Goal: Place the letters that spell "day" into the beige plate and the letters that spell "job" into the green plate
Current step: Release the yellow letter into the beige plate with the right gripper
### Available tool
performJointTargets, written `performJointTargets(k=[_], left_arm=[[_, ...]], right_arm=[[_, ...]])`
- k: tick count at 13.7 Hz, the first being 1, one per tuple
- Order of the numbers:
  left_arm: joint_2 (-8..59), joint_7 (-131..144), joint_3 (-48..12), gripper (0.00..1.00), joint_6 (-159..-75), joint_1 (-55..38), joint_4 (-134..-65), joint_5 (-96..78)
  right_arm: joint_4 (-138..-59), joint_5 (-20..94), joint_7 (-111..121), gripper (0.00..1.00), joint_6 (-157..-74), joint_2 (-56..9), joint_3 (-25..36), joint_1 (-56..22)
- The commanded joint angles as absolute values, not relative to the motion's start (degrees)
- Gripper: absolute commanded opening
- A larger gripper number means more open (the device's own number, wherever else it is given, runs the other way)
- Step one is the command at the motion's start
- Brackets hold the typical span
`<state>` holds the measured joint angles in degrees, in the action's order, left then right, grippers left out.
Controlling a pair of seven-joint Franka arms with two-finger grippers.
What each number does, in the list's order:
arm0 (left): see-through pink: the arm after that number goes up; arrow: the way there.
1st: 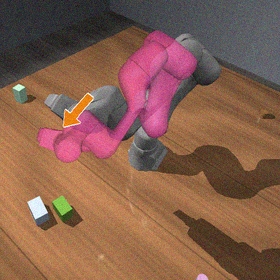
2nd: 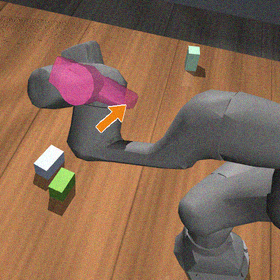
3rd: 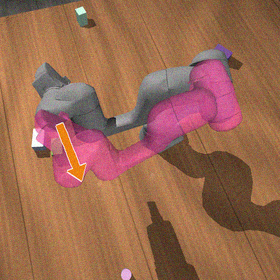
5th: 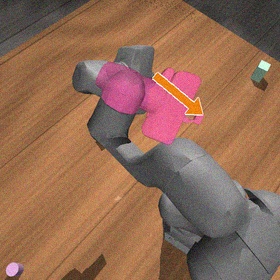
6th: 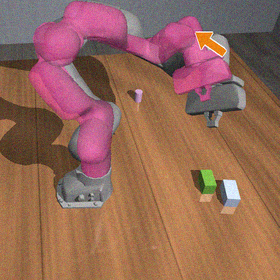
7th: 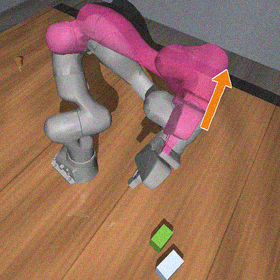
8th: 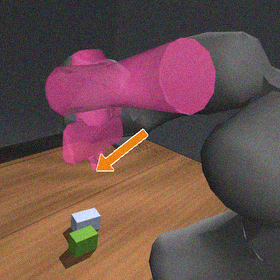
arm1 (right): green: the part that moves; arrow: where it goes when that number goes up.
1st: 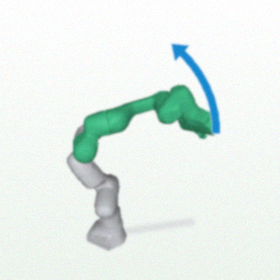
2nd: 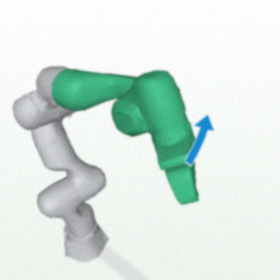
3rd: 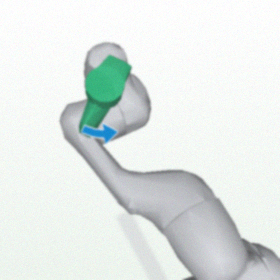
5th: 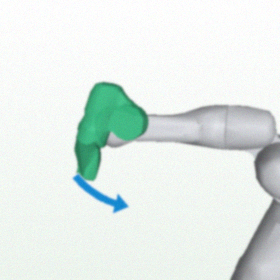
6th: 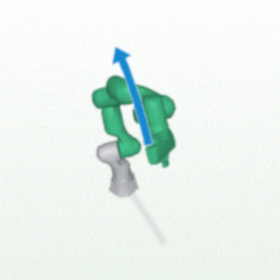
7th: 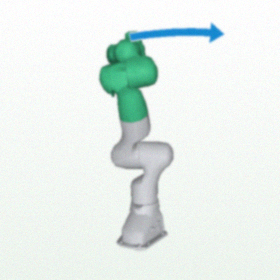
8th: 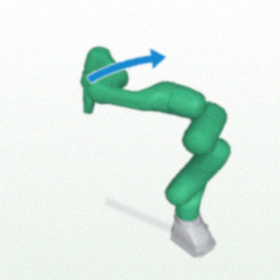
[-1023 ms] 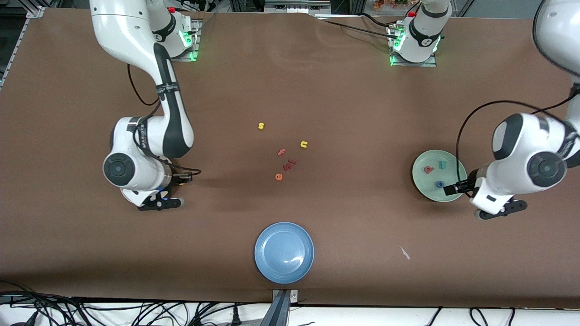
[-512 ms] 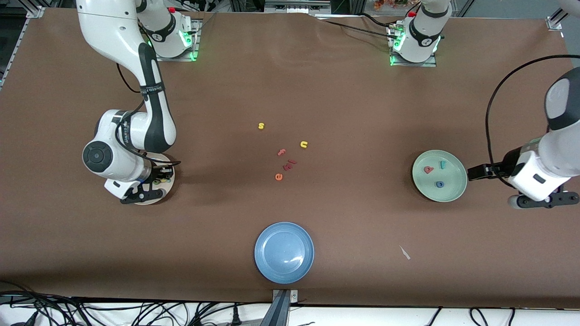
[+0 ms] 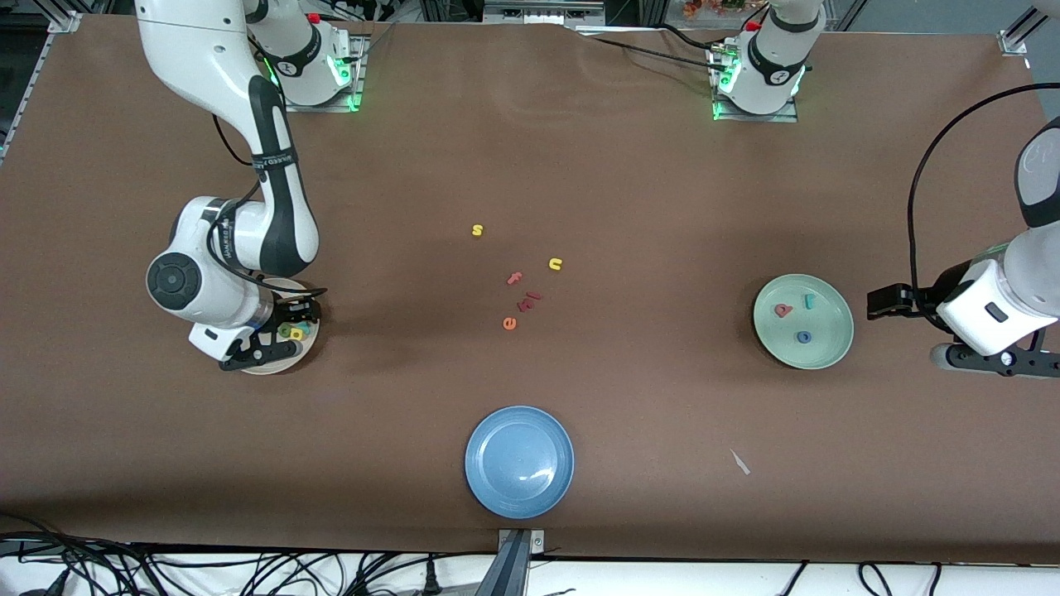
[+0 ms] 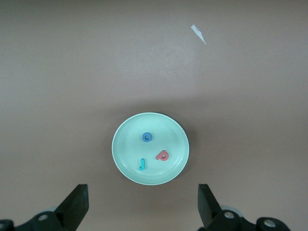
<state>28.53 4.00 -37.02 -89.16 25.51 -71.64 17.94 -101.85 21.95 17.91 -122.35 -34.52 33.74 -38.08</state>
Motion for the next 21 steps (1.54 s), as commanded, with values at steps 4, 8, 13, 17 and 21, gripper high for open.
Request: performJointTargets(k=[4, 8, 13, 17, 21], left_arm=[[29.88, 3.16, -36.30, 1.00, -86.13, 22.76, -67.24, 19.42], [29.44, 8.79, -36.74, 1.00, -85.96, 22.24, -67.15, 18.98], [29.53, 8.70, -36.65, 1.00, -86.04, 22.59, -67.24, 18.98], [29.44, 8.61, -36.04, 1.00, -86.04, 20.23, -67.15, 19.42], [27.69, 5.12, -22.52, 1.00, -86.66, 9.77, -67.06, 17.76]], right_arm=[[-95.28, 22.76, 8.18, 1.00, -111.90, -33.31, 33.22, -38.50], [-92.29, 22.59, 5.90, 1.00, -106.63, -32.87, 33.22, -38.58], [-89.91, 20.84, 2.56, 1.00, -102.04, -31.12, 33.31, -40.34], [-91.67, 14.00, 2.29, 1.00, -100.55, -24.63, 30.95, -39.82], [-91.76, 3.62, 2.28, 1.00, -95.46, -17.59, 18.31, -29.04]])
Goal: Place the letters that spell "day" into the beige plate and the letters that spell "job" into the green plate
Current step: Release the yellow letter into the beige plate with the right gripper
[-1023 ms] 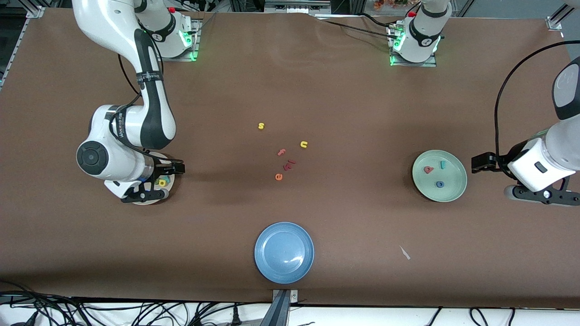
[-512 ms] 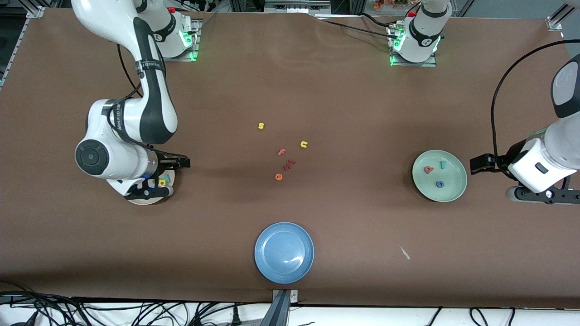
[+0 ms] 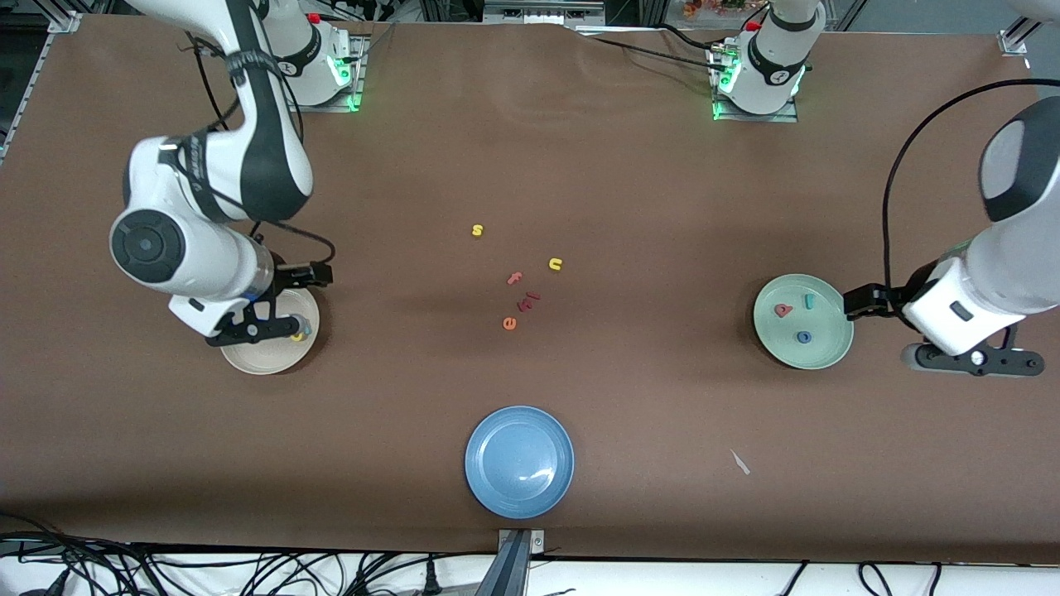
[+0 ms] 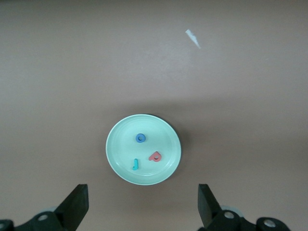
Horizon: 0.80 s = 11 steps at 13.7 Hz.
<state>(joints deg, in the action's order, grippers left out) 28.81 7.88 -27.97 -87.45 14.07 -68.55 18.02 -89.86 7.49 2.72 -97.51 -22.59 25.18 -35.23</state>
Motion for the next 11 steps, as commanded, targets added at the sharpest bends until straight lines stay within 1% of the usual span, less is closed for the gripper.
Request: performJointTargets(k=[1, 2, 4, 5, 7, 9, 11], left_arm=[[27.60, 4.14, -20.67, 1.00, -86.66, 8.54, -67.06, 15.67], [27.42, 3.43, -17.00, 1.00, -86.66, 6.35, -67.06, 13.03], [26.11, 1.85, -6.91, 1.00, -86.75, 0.47, -67.24, 6.19], [25.84, 1.58, -3.98, 1.00, -86.75, -0.78, -67.76, 2.85], [24.79, 1.58, -3.87, 1.00, -86.75, -0.62, -68.38, 2.02], [24.61, 1.67, -4.22, 1.00, -86.92, -0.09, -68.90, 2.02], [23.74, 1.58, -6.57, 1.00, -89.72, 2.01, -70.39, 2.28]], right_arm=[[-91.76, 2.12, 2.29, 1.00, -94.06, -16.10, 15.15, -26.05], [-91.76, 0.54, 2.29, 1.00, -93.17, -14.60, 12.42, -23.14], [-91.76, -2.18, 2.37, 1.00, -90.72, -11.70, 8.19, -18.39], [-91.67, -3.33, 2.55, 1.00, -89.22, -10.73, 6.61, -15.85], [-91.58, -5.70, 2.99, 1.00, -87.11, -8.45, 3.70, -11.71], [-91.23, -5.80, 2.73, 1.00, -86.31, -7.21, 2.81, -9.15], [-90.97, -5.19, 2.72, 1.00, -86.48, -6.25, 2.29, -6.51]])
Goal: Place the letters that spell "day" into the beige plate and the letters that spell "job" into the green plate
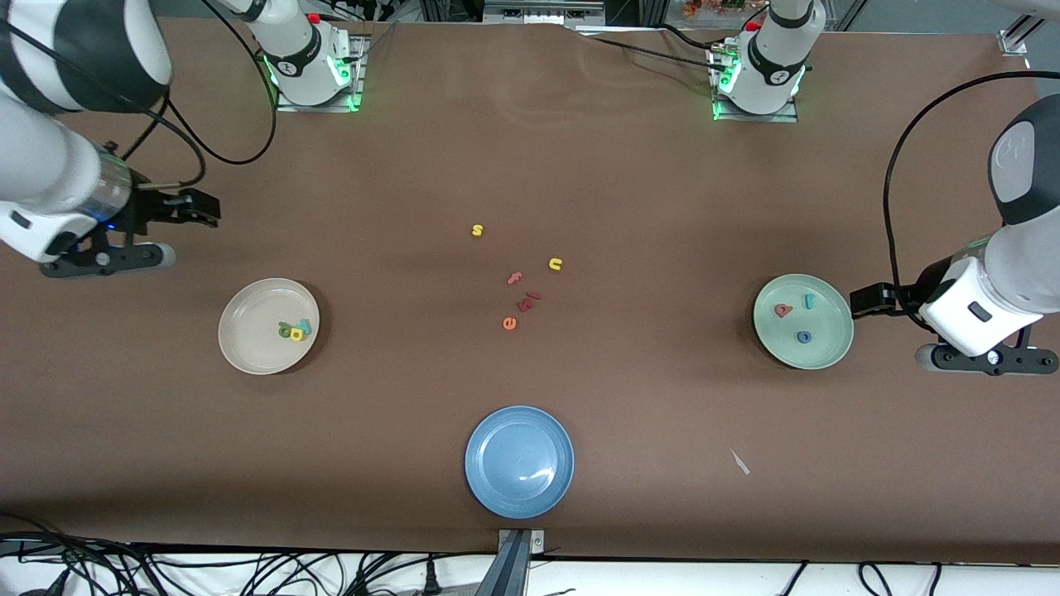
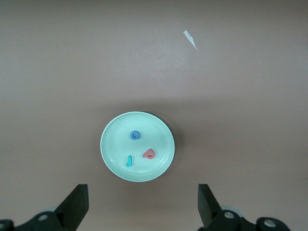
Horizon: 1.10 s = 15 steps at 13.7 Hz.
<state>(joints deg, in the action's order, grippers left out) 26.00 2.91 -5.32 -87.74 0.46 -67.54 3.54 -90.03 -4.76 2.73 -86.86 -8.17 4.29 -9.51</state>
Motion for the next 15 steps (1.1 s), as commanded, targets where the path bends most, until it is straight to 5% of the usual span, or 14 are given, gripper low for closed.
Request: performJointTargets(k=[1, 15], left_arm=[[22.86, 1.67, -9.11, 1.00, -90.95, 3.76, -71.71, 3.07], [23.20, 2.20, -10.63, 1.00, -90.79, 5.36, -71.46, 4.66]], right_arm=[[-90.79, -5.19, 2.55, 1.00, -86.48, -5.63, 2.20, -5.89], [-87.45, -2.29, 2.37, 1.00, -83.23, -5.36, 1.76, -4.30]])
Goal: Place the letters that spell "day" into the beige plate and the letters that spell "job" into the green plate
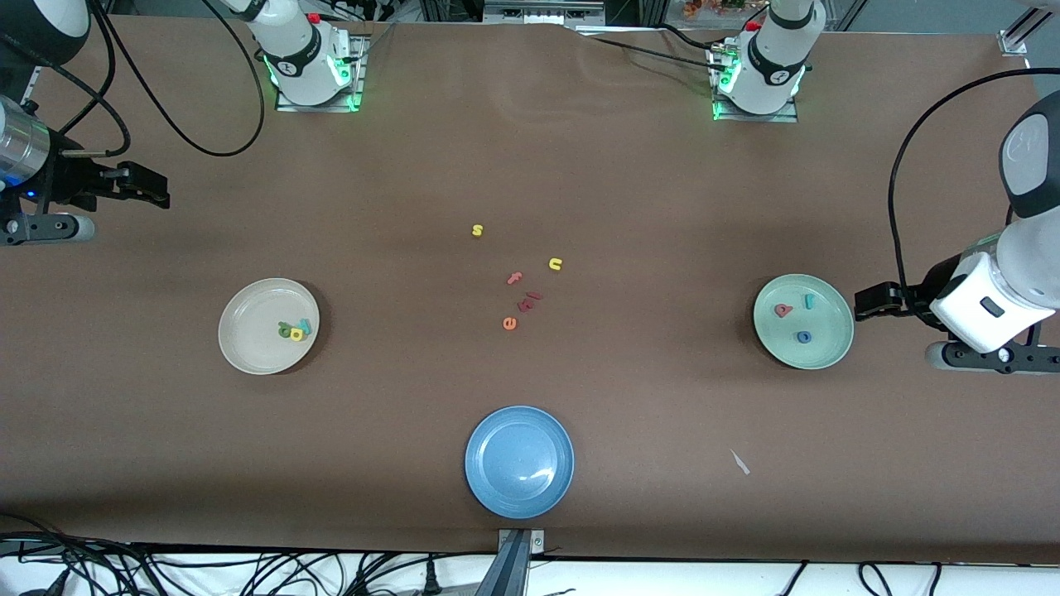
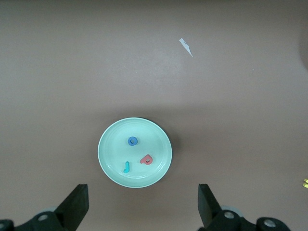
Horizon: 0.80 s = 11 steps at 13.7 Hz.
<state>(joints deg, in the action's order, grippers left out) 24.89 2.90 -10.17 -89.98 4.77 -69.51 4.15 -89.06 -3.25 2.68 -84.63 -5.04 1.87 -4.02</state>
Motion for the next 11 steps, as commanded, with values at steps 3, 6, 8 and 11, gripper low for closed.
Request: performJointTargets(k=[3, 6, 8, 11], left_arm=[[23.20, 2.20, -10.63, 1.00, -90.79, 5.27, -71.46, 4.66], [23.20, 2.20, -10.63, 1.00, -90.79, 5.27, -71.46, 4.66], [23.20, 2.02, -10.63, 1.00, -90.79, 5.36, -71.46, 4.66], [23.20, 2.02, -10.63, 1.00, -90.79, 5.27, -71.46, 4.66]], right_arm=[[-86.48, 0.43, 2.02, 1.00, -83.23, -6.24, 1.85, -3.95], [-86.48, 0.53, 1.67, 1.00, -83.23, -6.24, 1.84, -4.04], [-86.57, 0.35, 1.67, 1.00, -83.23, -6.15, 1.85, -4.04], [-86.57, 0.35, 1.58, 1.00, -83.23, -6.24, 1.85, -3.87]])
